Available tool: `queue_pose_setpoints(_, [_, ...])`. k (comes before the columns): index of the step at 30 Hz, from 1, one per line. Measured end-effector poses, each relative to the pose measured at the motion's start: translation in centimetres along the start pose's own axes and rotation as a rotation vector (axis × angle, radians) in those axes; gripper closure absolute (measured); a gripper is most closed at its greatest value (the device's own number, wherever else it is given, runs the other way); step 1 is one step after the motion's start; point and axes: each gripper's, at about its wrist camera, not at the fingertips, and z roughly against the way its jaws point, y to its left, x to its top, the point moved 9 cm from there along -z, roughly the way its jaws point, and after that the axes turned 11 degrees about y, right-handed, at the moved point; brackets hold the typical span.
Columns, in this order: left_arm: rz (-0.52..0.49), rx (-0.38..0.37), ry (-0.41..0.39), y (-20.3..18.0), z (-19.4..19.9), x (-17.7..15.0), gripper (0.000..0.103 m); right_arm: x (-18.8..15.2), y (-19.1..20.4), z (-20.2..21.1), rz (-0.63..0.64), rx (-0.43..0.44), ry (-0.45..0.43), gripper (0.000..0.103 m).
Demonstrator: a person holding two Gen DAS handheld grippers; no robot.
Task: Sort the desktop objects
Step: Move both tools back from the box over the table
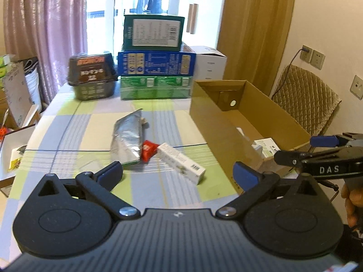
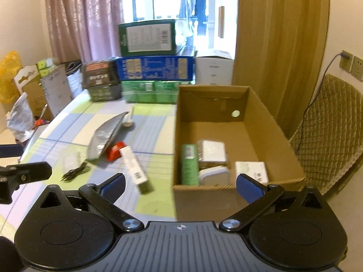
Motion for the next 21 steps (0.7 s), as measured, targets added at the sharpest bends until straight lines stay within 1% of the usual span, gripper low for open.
queue_pose_setpoints(4, [-0.009, 0.05, -0.028, 2.0, 1.2, -1.3, 0.002, -1.2, 2.5, 0.2, 0.03, 0.016, 0.01, 0.002])
queue_pose_setpoints(8, [0.042, 0.066, -0.033, 4.6, 2.1, -2.6, 0.002, -2.3, 4.5, 0.0, 0.041, 0.037, 0.025, 0.002])
queue_pose_setpoints(11, [0.052, 0.097, -0.035, 6.3, 2.5, -3.3, 0.002, -3.1, 5.7, -0.4, 0.047, 0.051, 0.038, 0.002])
queue_pose_setpoints(15, [0.061, 0.124, -0.02, 8.3, 2.5, -4.2, 0.001, -4.0, 7.3, -1.0, 0.079, 0.081, 0.062, 0.002])
queue_pose_setpoints(19, [0.061, 0.129, 0.009, 9.6, 1.9, -4.9, 0.001, -4.3, 8.4, -1.8, 0.099, 0.102, 0.076, 0.002])
queue_pose_setpoints(21, [0.054, 0.134, 0.027, 10.0, 1.4, -5.0, 0.001, -4.3, 8.8, -2.1, 0.099, 0.111, 0.069, 0.002])
